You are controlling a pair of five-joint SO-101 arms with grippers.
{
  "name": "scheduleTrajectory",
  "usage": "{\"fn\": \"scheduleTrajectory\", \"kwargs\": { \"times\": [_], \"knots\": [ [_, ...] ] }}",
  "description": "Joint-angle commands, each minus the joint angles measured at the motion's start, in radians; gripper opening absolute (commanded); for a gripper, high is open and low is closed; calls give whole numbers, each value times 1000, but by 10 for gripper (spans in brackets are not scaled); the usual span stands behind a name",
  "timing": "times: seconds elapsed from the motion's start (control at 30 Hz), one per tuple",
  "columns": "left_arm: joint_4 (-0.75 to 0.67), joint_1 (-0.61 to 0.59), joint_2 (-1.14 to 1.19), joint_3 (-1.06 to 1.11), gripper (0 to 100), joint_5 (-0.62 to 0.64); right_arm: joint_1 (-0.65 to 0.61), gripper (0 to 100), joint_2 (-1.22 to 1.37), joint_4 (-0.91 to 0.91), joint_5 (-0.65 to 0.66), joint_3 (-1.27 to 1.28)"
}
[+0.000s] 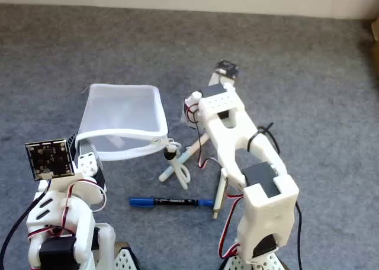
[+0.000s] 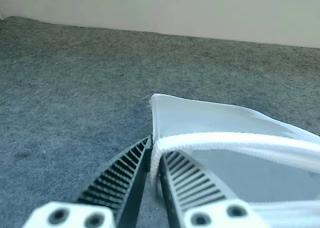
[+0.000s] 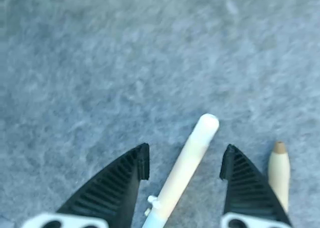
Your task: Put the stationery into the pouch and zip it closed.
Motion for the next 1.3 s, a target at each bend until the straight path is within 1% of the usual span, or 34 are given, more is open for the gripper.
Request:
{"fn": "scheduleTrajectory", "kwargs": {
  "times": [0.0,0.13,0.23,0.3,0.47,0.63,0.83,0.97,1.0,1.03,1.17,1.23,1.27],
  "knots": [
    [11,-13,-12,-10,11,5,-7,220,35,10,-14,-61],
    [9,-13,-12,-7,11,5,-7,220,168,15,-9,-116],
    [9,-13,-12,-7,11,5,2,208,228,104,-12,-232],
    [9,-13,-12,-7,11,5,16,167,260,150,-12,-297],
    [9,-13,-12,-5,11,5,51,4,320,170,-3,-394],
    [17,-15,-12,-7,11,3,50,8,278,268,-3,-444],
    [23,-81,-12,-21,11,5,48,8,189,334,-3,-478],
    [31,-81,-12,-88,11,9,48,8,117,372,-2,-478],
    [31,-82,-10,-102,11,11,48,8,93,394,15,-478],
    [31,-82,-10,-111,11,12,48,8,64,417,63,-478],
    [23,-82,-10,-134,11,35,48,5,-45,483,307,-478],
    [23,-79,-10,-157,11,35,48,5,-91,498,359,-478],
    [23,-77,-10,-168,11,35,48,5,-111,501,359,-476]
  ]
}}
